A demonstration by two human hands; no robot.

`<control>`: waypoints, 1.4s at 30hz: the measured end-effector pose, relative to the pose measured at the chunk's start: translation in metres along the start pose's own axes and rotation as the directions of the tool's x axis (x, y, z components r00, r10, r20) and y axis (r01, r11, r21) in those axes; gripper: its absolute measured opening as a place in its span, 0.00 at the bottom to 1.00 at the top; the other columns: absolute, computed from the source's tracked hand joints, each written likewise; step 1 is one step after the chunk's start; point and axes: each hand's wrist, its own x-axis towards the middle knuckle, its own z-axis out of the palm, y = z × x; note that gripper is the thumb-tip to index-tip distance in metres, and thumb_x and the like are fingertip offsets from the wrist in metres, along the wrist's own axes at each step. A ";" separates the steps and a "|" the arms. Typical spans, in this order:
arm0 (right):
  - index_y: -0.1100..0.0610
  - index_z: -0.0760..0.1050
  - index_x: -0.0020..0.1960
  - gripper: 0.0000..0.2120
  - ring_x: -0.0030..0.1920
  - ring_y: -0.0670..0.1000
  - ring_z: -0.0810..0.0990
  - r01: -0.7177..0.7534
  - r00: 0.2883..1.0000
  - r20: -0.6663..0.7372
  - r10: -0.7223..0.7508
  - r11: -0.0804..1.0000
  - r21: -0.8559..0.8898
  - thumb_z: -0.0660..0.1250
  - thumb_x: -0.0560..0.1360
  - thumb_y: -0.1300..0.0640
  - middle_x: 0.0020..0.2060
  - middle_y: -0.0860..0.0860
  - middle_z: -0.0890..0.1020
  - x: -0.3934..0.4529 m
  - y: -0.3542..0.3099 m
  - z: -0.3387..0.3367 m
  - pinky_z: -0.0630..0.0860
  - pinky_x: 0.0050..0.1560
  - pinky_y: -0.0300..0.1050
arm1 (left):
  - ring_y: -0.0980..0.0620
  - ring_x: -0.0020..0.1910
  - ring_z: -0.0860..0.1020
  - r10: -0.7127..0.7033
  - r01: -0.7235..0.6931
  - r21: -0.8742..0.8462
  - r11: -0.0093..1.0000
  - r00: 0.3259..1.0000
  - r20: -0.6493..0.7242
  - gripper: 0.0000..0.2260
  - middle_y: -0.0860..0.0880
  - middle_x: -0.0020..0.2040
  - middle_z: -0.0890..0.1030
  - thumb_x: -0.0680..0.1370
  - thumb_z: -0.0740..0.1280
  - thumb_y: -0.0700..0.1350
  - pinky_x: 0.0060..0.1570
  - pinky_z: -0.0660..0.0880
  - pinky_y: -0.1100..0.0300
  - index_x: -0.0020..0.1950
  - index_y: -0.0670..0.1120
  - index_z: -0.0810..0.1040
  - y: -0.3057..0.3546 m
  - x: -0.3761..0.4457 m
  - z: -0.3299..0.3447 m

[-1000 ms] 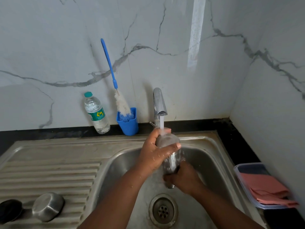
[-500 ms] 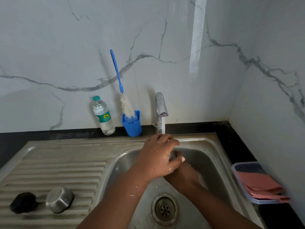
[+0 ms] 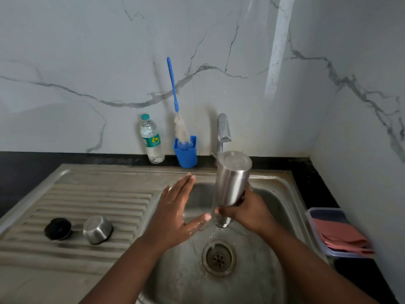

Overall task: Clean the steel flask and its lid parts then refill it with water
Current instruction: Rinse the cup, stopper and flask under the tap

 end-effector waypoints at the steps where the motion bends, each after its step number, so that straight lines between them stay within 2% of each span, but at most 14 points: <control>1: 0.47 0.66 0.65 0.39 0.49 0.43 0.81 0.021 1.000 -0.021 -0.020 1.000 0.018 0.81 0.59 0.49 0.48 0.41 0.81 -0.001 -0.004 -0.002 0.79 0.52 0.45 | 0.60 0.79 0.51 -0.040 0.040 0.007 0.999 0.999 0.015 0.41 0.57 0.80 0.53 0.73 0.58 0.73 0.77 0.49 0.47 0.80 0.55 0.51 -0.006 -0.007 -0.003; 5: 0.43 0.63 0.63 0.37 0.46 0.42 0.80 0.070 0.991 -0.115 -0.073 0.997 -0.031 0.80 0.61 0.47 0.45 0.39 0.78 -0.009 -0.024 -0.004 0.76 0.46 0.40 | 0.56 0.79 0.52 -0.190 0.184 0.098 0.978 0.980 0.055 0.44 0.58 0.79 0.52 0.70 0.50 0.77 0.77 0.51 0.44 0.80 0.54 0.54 -0.031 -0.029 -0.012; 9: 0.44 0.62 0.65 0.37 0.49 0.50 0.81 0.057 0.987 -0.141 -0.083 0.983 -0.175 0.78 0.62 0.45 0.50 0.44 0.81 -0.018 -0.034 0.009 0.78 0.50 0.46 | 0.54 0.78 0.56 -0.273 0.264 0.122 0.957 0.960 0.060 0.47 0.54 0.80 0.56 0.67 0.44 0.80 0.76 0.50 0.45 0.78 0.55 0.60 -0.049 -0.046 -0.022; 11: 0.44 0.63 0.63 0.36 0.49 0.50 0.81 0.058 0.983 -0.161 -0.084 0.985 -0.160 0.77 0.61 0.43 0.49 0.44 0.82 -0.019 -0.037 0.017 0.79 0.51 0.50 | 0.54 0.78 0.58 -0.275 0.269 0.109 0.957 0.961 0.041 0.47 0.53 0.79 0.58 0.67 0.44 0.80 0.76 0.49 0.45 0.77 0.54 0.64 -0.057 -0.053 -0.029; 14: 0.47 0.63 0.64 0.35 0.47 0.51 0.81 0.019 0.986 -0.160 -0.050 0.982 -0.187 0.77 0.63 0.46 0.49 0.46 0.82 -0.018 -0.041 0.031 0.77 0.47 0.46 | 0.53 0.78 0.57 -0.270 0.264 0.102 0.959 0.962 0.051 0.47 0.53 0.79 0.58 0.67 0.46 0.81 0.76 0.47 0.47 0.76 0.53 0.65 -0.070 -0.061 -0.040; 17: 0.49 0.64 0.65 0.36 0.46 0.50 0.80 -0.020 0.975 -0.222 -0.013 0.989 -0.145 0.78 0.63 0.47 0.47 0.46 0.81 -0.013 -0.049 0.043 0.76 0.46 0.45 | 0.53 0.77 0.59 -0.247 0.244 0.051 0.968 0.968 0.042 0.40 0.53 0.79 0.59 0.70 0.54 0.74 0.77 0.47 0.49 0.75 0.52 0.67 -0.087 -0.064 -0.049; 20: 0.50 0.64 0.64 0.36 0.48 0.52 0.80 -0.081 0.969 -0.245 0.037 0.981 -0.174 0.78 0.63 0.49 0.47 0.47 0.80 -0.009 -0.058 0.059 0.74 0.46 0.45 | 0.54 0.77 0.59 -0.168 0.165 0.045 0.985 0.983 0.079 0.37 0.54 0.78 0.60 0.71 0.55 0.70 0.77 0.45 0.52 0.75 0.52 0.68 -0.104 -0.068 -0.060; 24: 0.53 0.64 0.64 0.35 0.50 0.53 0.79 -0.076 0.953 -0.301 0.033 0.988 -0.133 0.79 0.64 0.50 0.45 0.44 0.78 -0.012 -0.090 0.090 0.75 0.49 0.48 | 0.59 0.76 0.58 -0.126 0.126 -0.023 0.992 0.992 0.025 0.35 0.54 0.77 0.63 0.72 0.56 0.69 0.76 0.45 0.58 0.74 0.52 0.70 -0.131 -0.073 -0.095; 27: 0.53 0.65 0.61 0.35 0.48 0.51 0.78 -0.005 0.960 -0.278 -0.035 0.990 -0.139 0.80 0.62 0.48 0.43 0.43 0.76 -0.011 -0.131 0.125 0.76 0.49 0.50 | 0.55 0.76 0.60 -0.156 0.156 -0.042 0.987 0.988 -0.005 0.35 0.52 0.77 0.64 0.71 0.56 0.69 0.74 0.46 0.61 0.73 0.52 0.70 -0.160 -0.083 -0.137; 31: 0.51 0.69 0.58 0.37 0.45 0.50 0.82 0.125 0.973 -0.201 -0.117 0.992 0.030 0.81 0.55 0.41 0.43 0.46 0.81 0.002 -0.187 0.190 0.81 0.47 0.58 | 0.51 0.74 0.63 -0.300 0.291 -0.091 0.952 0.948 -0.106 0.34 0.51 0.75 0.67 0.70 0.59 0.68 0.72 0.57 0.59 0.72 0.52 0.72 -0.209 -0.108 -0.198; 34: 0.53 0.70 0.61 0.37 0.49 0.45 0.82 0.225 0.973 -0.084 -0.216 0.968 0.111 0.82 0.58 0.46 0.49 0.46 0.83 0.009 -0.232 0.248 0.80 0.53 0.51 | 0.47 0.70 0.70 -0.374 0.357 -0.115 0.927 0.902 -0.217 0.33 0.47 0.71 0.73 0.72 0.61 0.66 0.72 0.64 0.50 0.70 0.47 0.74 -0.253 -0.138 -0.241; 36: 0.53 0.69 0.62 0.37 0.48 0.42 0.81 0.261 0.965 -0.012 -0.261 0.959 0.112 0.82 0.59 0.48 0.49 0.45 0.82 0.013 -0.259 0.288 0.79 0.50 0.44 | 0.45 0.67 0.73 -0.400 0.396 -0.069 0.916 0.883 -0.247 0.34 0.46 0.68 0.75 0.72 0.60 0.66 0.70 0.66 0.45 0.70 0.44 0.74 -0.274 -0.161 -0.265; 39: 0.52 0.67 0.63 0.38 0.48 0.41 0.78 0.309 0.944 0.095 -0.316 0.948 0.078 0.82 0.59 0.47 0.49 0.43 0.80 0.018 -0.285 0.346 0.75 0.45 0.40 | 0.44 0.72 0.68 -0.482 0.499 0.060 0.865 0.857 -0.182 0.42 0.46 0.71 0.72 0.68 0.55 0.70 0.71 0.60 0.43 0.73 0.45 0.70 -0.295 -0.192 -0.284; 42: 0.52 0.64 0.64 0.39 0.49 0.44 0.77 0.313 0.930 0.192 -0.313 0.949 0.032 0.81 0.60 0.48 0.49 0.42 0.77 0.024 -0.293 0.393 0.74 0.47 0.43 | 0.48 0.79 0.53 -0.590 0.579 0.216 0.786 0.807 -0.011 0.49 0.49 0.79 0.59 0.63 0.48 0.76 0.76 0.46 0.43 0.79 0.51 0.59 -0.313 -0.212 -0.280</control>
